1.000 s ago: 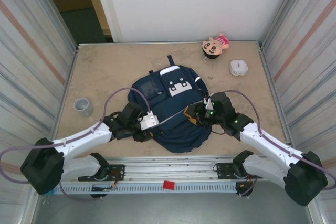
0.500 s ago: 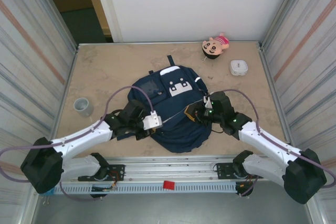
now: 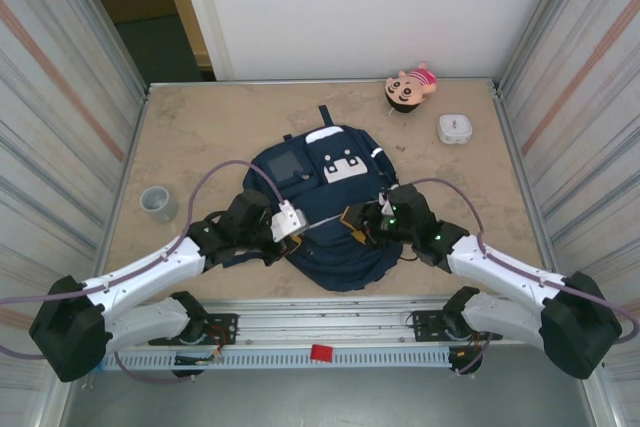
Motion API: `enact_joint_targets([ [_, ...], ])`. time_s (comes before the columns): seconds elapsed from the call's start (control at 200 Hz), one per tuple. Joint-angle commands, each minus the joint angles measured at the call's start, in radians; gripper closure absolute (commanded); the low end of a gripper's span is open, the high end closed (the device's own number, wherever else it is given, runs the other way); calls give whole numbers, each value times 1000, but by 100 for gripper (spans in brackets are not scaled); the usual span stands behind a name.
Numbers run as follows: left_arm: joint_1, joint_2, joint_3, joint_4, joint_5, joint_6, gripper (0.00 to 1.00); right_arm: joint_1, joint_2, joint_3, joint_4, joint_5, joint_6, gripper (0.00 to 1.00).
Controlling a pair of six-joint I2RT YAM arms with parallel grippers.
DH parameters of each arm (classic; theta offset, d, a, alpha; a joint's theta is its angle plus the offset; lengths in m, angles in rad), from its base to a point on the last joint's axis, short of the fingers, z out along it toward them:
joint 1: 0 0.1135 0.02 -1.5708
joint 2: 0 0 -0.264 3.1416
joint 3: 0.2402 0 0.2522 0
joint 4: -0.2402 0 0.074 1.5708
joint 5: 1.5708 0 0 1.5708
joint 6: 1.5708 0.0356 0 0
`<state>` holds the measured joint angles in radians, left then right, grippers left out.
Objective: Pack books, pencil case, and school supplies into a backpack
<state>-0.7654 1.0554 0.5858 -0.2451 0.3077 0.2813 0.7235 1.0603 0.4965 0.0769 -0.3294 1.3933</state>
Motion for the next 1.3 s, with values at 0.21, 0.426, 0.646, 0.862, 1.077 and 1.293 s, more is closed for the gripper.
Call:
enact_joint_targets([
  [0.21,-37,5,25,26,65,-51,100,63,129,33,241,88,68,100],
  [0.426,-54,-19,30,14,147,-88,100,54,176,101,290,101,49,100],
  [0.646,-79,-37,49,20,115,-142,100,22,205,142,291,67,29,100],
  [0.862,-129,27,93,149,40,-206,92,48,229,163,293,43,31,100],
  [1.077,-167,38,124,132,23,-135,65,-15,236,201,156,-128,-71,100],
  [1.293,-167,-70,137,-9,-99,135,30,-128,238,309,-133,-343,-332,100],
])
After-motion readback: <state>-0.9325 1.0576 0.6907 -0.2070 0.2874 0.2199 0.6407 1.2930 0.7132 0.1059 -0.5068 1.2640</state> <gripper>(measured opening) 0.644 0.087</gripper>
